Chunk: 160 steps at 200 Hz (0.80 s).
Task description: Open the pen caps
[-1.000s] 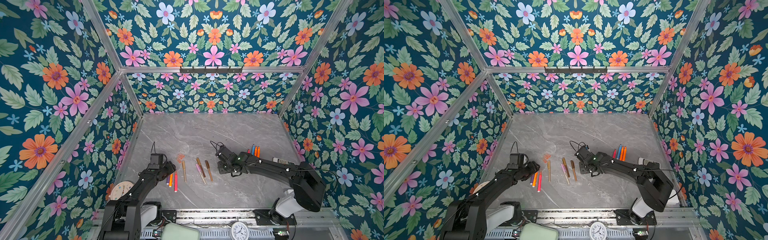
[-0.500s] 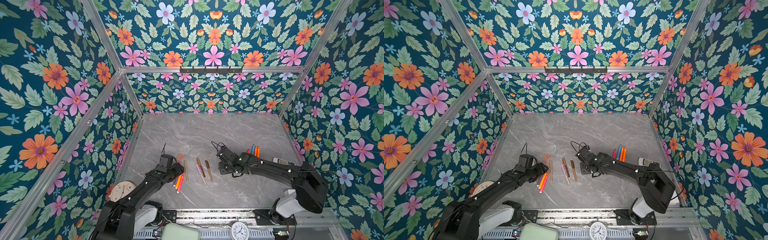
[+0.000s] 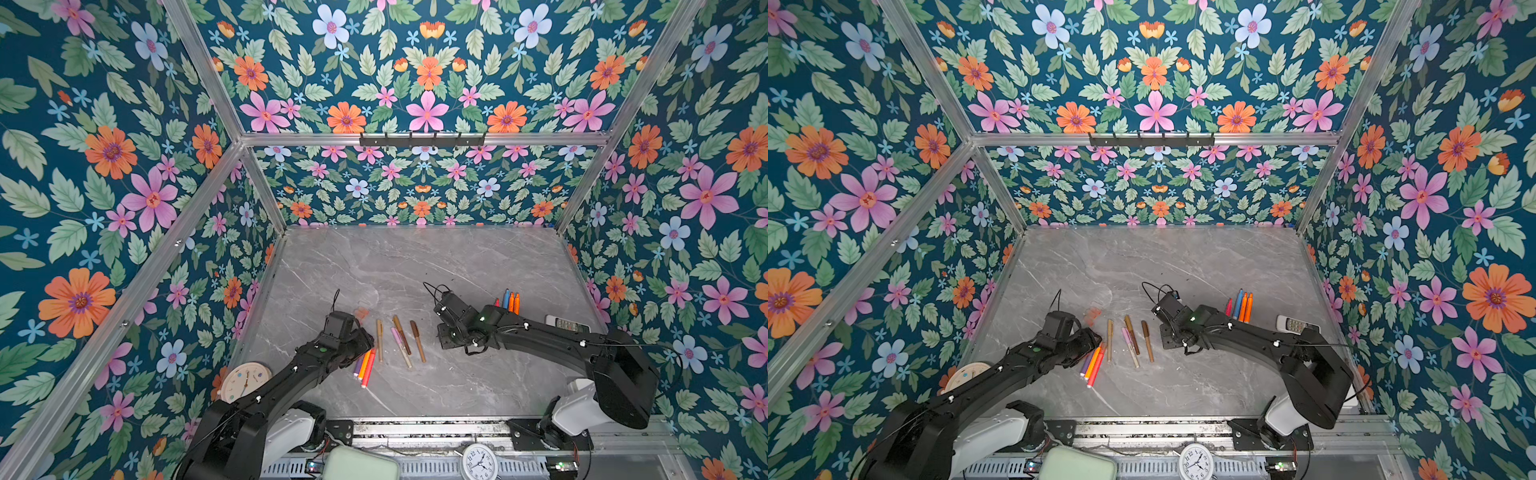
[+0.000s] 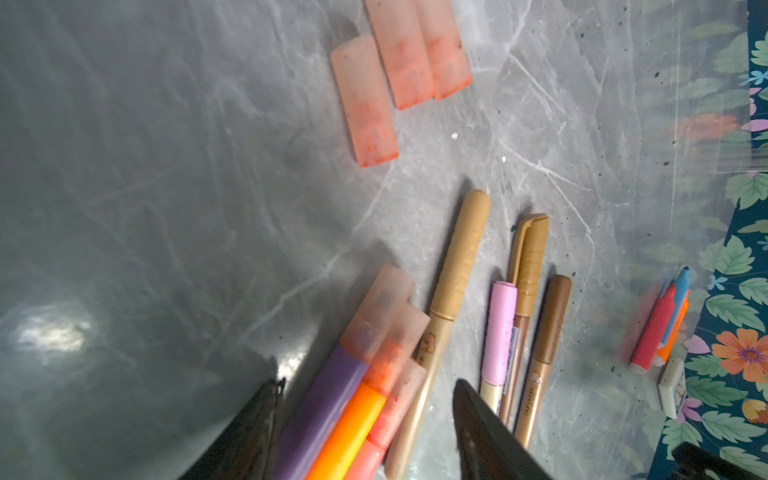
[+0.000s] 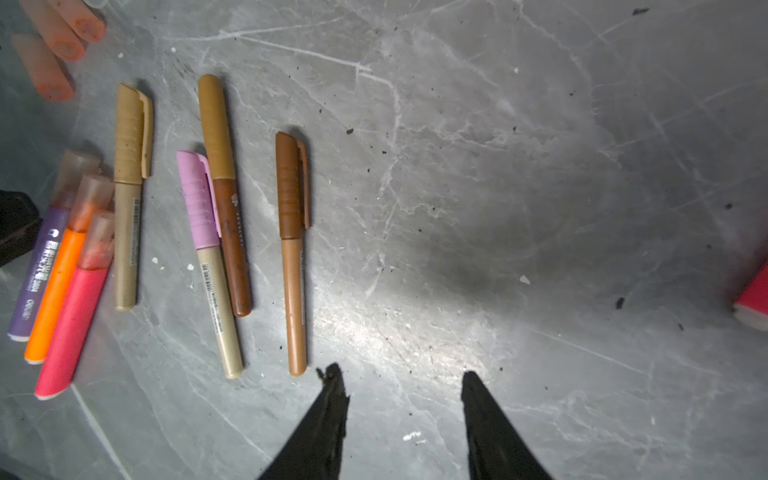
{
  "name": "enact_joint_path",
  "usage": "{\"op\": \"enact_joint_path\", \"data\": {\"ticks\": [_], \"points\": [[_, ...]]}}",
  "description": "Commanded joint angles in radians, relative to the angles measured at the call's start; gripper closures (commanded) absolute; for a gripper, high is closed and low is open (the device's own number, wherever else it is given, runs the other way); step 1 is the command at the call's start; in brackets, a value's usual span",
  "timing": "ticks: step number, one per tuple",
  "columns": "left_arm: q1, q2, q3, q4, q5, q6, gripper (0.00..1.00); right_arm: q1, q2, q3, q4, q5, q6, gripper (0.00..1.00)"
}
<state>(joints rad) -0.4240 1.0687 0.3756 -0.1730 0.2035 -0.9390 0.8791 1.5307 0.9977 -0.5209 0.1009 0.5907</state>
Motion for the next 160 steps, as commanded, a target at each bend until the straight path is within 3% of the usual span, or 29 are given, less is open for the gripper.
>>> {"op": "enact_joint_path", "data": {"ticks": [1, 45, 67, 109, 160], "points": [[-0.002, -0.013, -0.017, -0.004, -0.001, -0.007, 0.33, 0.031, 0.031, 0.015, 0.047, -0.109, -0.024, 0.54], [-0.043, -0.031, -0.073, 0.07, 0.03, -0.074, 0.33, 0.166, 0.174, 0.083, 0.093, -0.179, -0.002, 0.55], [-0.087, -0.045, -0.082, 0.092, 0.025, -0.117, 0.33, 0.173, 0.17, 0.037, 0.18, -0.248, 0.041, 0.56], [-0.204, -0.034, -0.076, 0.142, -0.017, -0.195, 0.33, 0.171, 0.136, 0.008, 0.152, -0.205, 0.055, 0.56], [-0.214, -0.062, -0.086, 0.058, -0.065, -0.152, 0.32, 0.192, 0.139, 0.006, 0.192, -0.296, 0.074, 0.57]]}}
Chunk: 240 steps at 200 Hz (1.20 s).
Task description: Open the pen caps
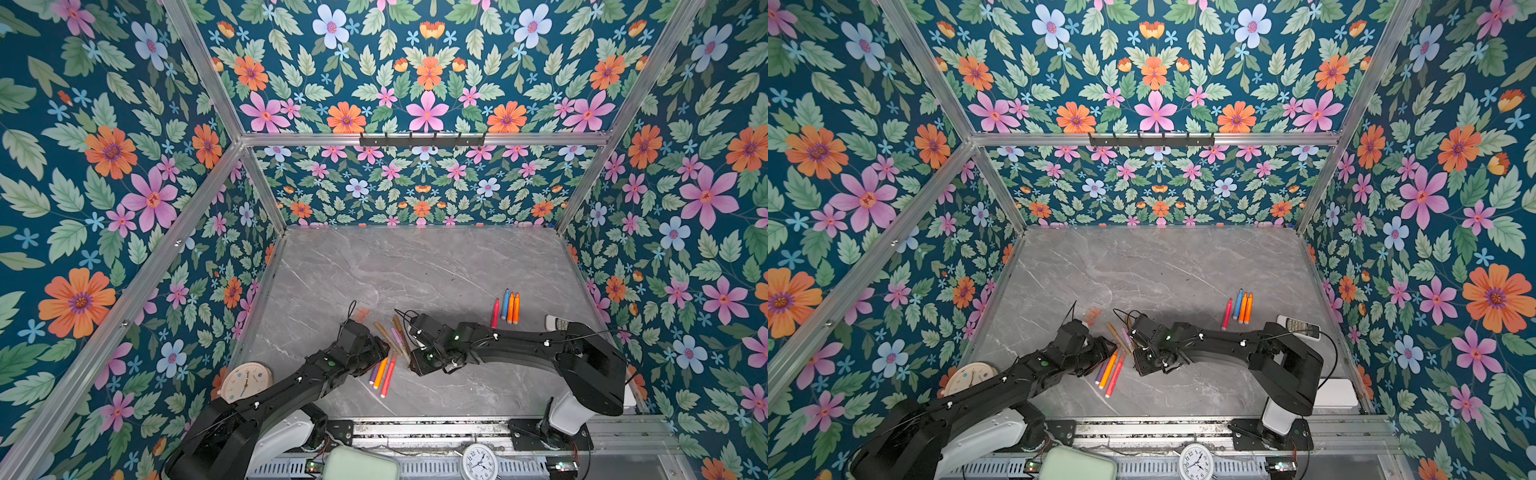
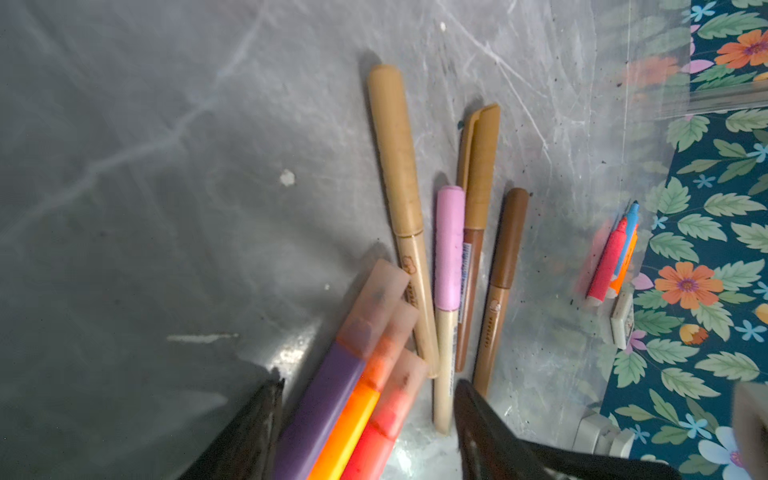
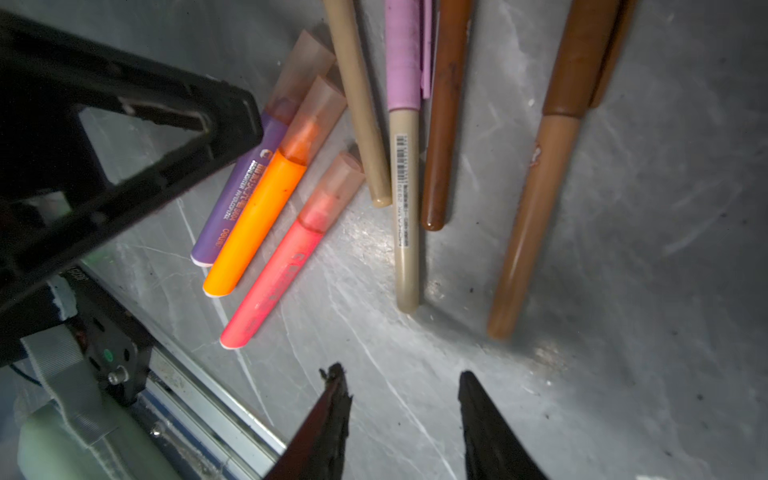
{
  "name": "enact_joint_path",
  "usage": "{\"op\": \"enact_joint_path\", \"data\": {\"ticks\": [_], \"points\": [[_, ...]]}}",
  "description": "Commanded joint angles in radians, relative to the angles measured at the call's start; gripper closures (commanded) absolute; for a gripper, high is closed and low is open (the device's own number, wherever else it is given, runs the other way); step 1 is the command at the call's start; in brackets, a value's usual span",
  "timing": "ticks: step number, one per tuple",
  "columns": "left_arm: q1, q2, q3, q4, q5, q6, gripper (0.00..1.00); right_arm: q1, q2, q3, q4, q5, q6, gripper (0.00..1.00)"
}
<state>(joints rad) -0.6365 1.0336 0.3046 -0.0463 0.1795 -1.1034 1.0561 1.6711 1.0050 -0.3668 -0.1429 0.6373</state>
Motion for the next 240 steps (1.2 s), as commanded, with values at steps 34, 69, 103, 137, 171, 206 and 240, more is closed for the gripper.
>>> {"op": "enact_joint_path", "data": {"ticks": [34, 69, 103, 137, 171, 206, 240], "points": [[-0.002, -0.087, -0.073, -0.053, -0.017, 0.001, 0.32, 0.044, 0.069, 0.019, 0.116, -0.108, 0.095, 0.57], [-0.044, -0.121, -0.131, 0.029, 0.009, -0.074, 0.33, 0.048, 0.108, 0.043, 0.123, -0.087, 0.178, 0.62], [-0.11, -0.162, -0.147, 0.085, 0.006, -0.13, 0.33, 0.085, 0.099, 0.088, -0.003, 0.038, 0.224, 0.62], [-0.167, -0.175, -0.141, 0.125, -0.002, -0.145, 0.32, 0.111, 0.054, 0.083, -0.088, 0.139, 0.297, 0.56], [-0.169, -0.165, -0.097, 0.056, -0.042, -0.051, 0.32, 0.16, 0.051, 0.114, -0.199, 0.221, 0.342, 0.55], [-0.169, -0.2, 0.073, -0.185, -0.18, 0.13, 0.3, 0.235, 0.099, 0.191, -0.304, 0.298, 0.392, 0.55], [-0.169, -0.268, 0.291, -0.369, -0.303, 0.321, 0.3, 0.272, 0.151, 0.253, -0.333, 0.328, 0.428, 0.56]]}}
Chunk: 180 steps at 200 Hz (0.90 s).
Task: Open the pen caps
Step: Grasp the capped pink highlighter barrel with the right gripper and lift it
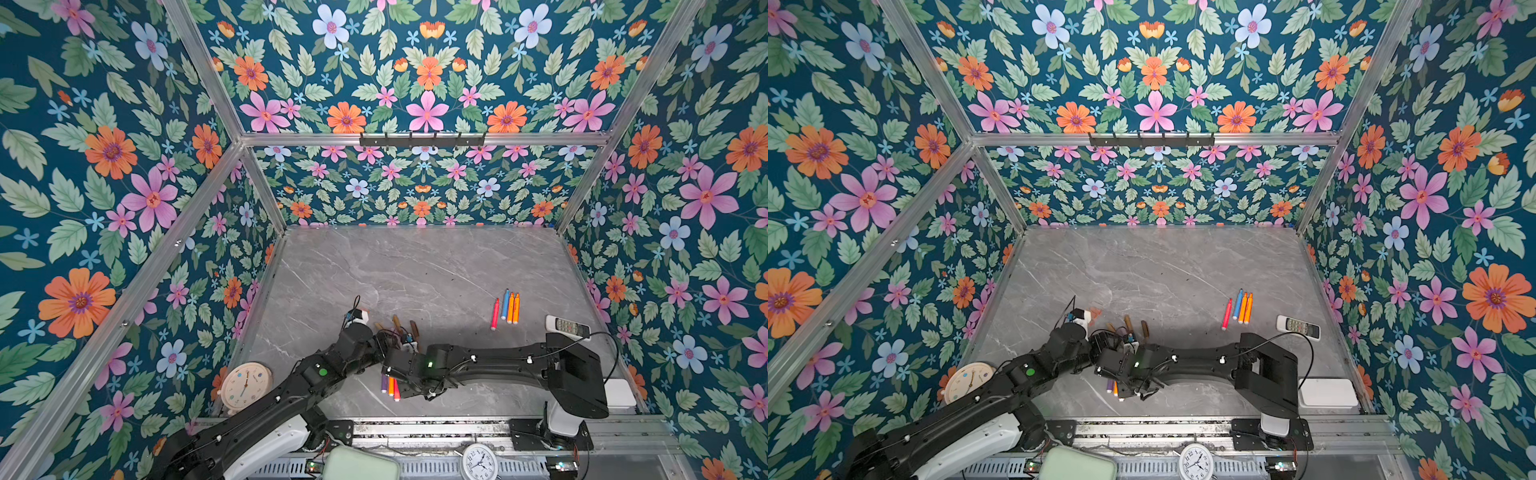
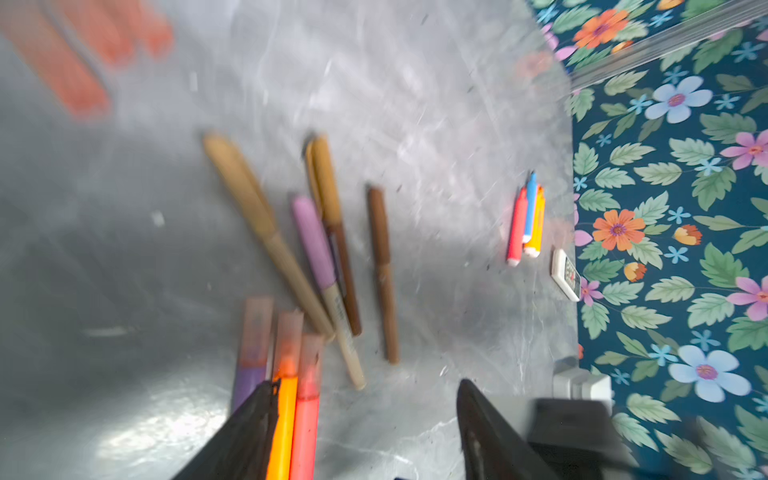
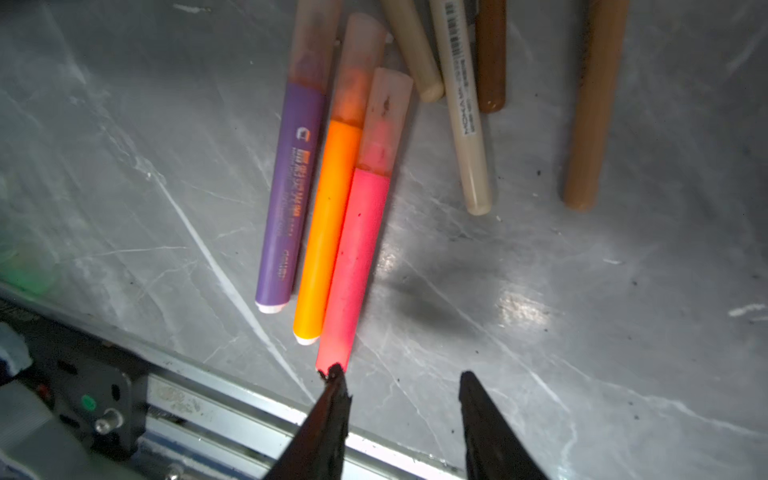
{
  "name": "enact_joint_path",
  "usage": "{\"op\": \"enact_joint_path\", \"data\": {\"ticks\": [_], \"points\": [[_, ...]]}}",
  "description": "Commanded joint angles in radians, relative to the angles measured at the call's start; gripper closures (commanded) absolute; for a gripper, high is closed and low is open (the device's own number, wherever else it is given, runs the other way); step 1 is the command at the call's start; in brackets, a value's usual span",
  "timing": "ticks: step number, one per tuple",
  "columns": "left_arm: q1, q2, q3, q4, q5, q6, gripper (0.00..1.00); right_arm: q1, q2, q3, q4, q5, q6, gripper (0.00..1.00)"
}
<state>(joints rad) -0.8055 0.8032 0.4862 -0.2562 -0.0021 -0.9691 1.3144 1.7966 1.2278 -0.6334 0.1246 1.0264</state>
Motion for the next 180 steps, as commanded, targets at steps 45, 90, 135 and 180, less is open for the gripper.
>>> {"op": "enact_joint_path", "data": {"ticks": [45, 90, 135, 180], "points": [[0.001, -0.173, 0.316, -0.28, -0.183, 0.47, 0.31, 0.017, 0.094, 0.103, -0.097, 0.082, 0.061, 0.57], [0.0, -0.296, 0.264, -0.255, -0.257, 0.536, 0.27, 0.017, 0.168, 0.201, -0.165, 0.106, 0.067, 0.57], [0.001, -0.294, 0.266, -0.262, -0.252, 0.536, 0.27, 0.014, 0.232, 0.274, -0.228, 0.118, 0.075, 0.6], [0.001, -0.299, 0.263, -0.258, -0.251, 0.538, 0.27, 0.013, 0.26, 0.268, -0.218, 0.096, 0.092, 0.63]]}}
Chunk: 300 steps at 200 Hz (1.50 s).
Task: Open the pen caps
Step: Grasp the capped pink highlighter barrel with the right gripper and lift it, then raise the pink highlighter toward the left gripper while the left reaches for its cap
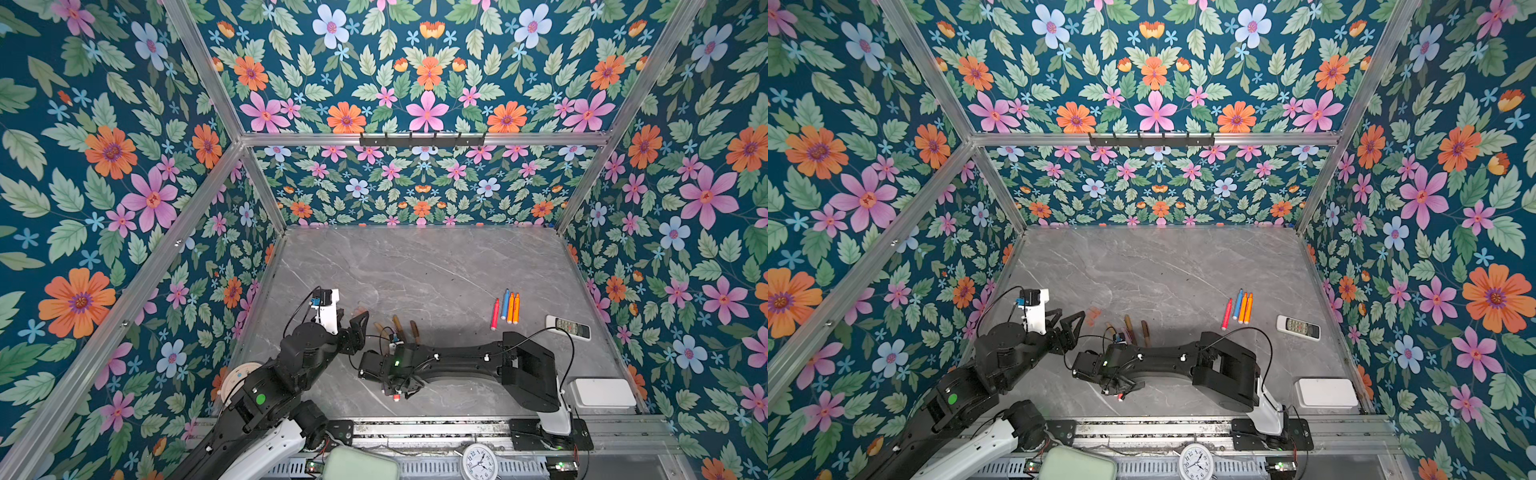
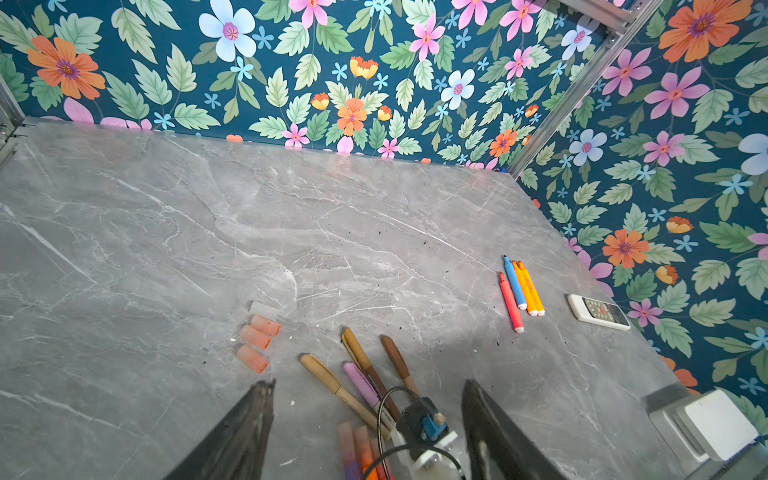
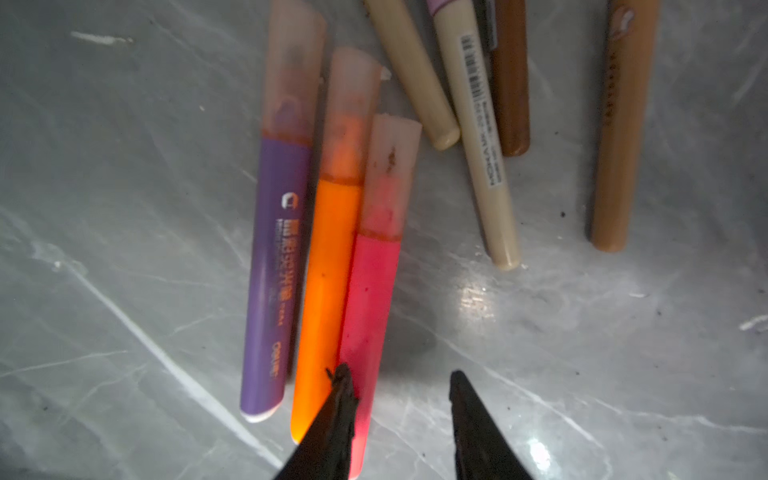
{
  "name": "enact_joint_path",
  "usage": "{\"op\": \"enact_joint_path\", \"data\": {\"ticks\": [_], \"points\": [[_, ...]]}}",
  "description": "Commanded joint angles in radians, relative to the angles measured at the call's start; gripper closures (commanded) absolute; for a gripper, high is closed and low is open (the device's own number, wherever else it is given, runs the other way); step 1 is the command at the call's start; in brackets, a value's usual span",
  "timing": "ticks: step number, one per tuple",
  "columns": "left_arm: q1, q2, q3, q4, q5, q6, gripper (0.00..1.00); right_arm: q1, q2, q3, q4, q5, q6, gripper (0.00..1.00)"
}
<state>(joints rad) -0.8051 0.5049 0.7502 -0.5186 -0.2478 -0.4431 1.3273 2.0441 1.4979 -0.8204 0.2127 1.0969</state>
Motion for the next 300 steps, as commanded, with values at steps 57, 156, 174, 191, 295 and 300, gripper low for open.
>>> {"op": "enact_joint_path", "data": {"ticks": [57, 156, 174, 191, 295, 300], "points": [[0.0, 0.003, -0.003, 0.005, -0.006, 0.012, 0.27, -0.005, 0.026, -0.014, -0.021, -0.006, 0.032, 0.64], [-0.001, 0.019, -0.001, 0.003, -0.014, 0.013, 0.27, 0.012, -0.026, -0.153, 0.072, -0.092, 0.015, 0.7], [-0.001, 0.021, -0.002, 0.0, -0.023, 0.01, 0.27, 0.012, -0.028, -0.161, 0.079, -0.09, 0.013, 0.91], [-0.001, 0.021, 0.001, -0.004, -0.03, 0.007, 0.26, 0.012, -0.047, -0.163, 0.078, -0.068, -0.006, 1.0], [-0.001, 0.169, -0.032, 0.122, -0.016, -0.08, 0.26, -0.044, -0.566, -0.387, 0.046, 0.035, -0.215, 1.0], [0.0, 0.2, -0.034, 0.15, 0.003, -0.088, 0.26, -0.06, -0.604, -0.412, 0.057, 0.029, -0.23, 1.0]]}}
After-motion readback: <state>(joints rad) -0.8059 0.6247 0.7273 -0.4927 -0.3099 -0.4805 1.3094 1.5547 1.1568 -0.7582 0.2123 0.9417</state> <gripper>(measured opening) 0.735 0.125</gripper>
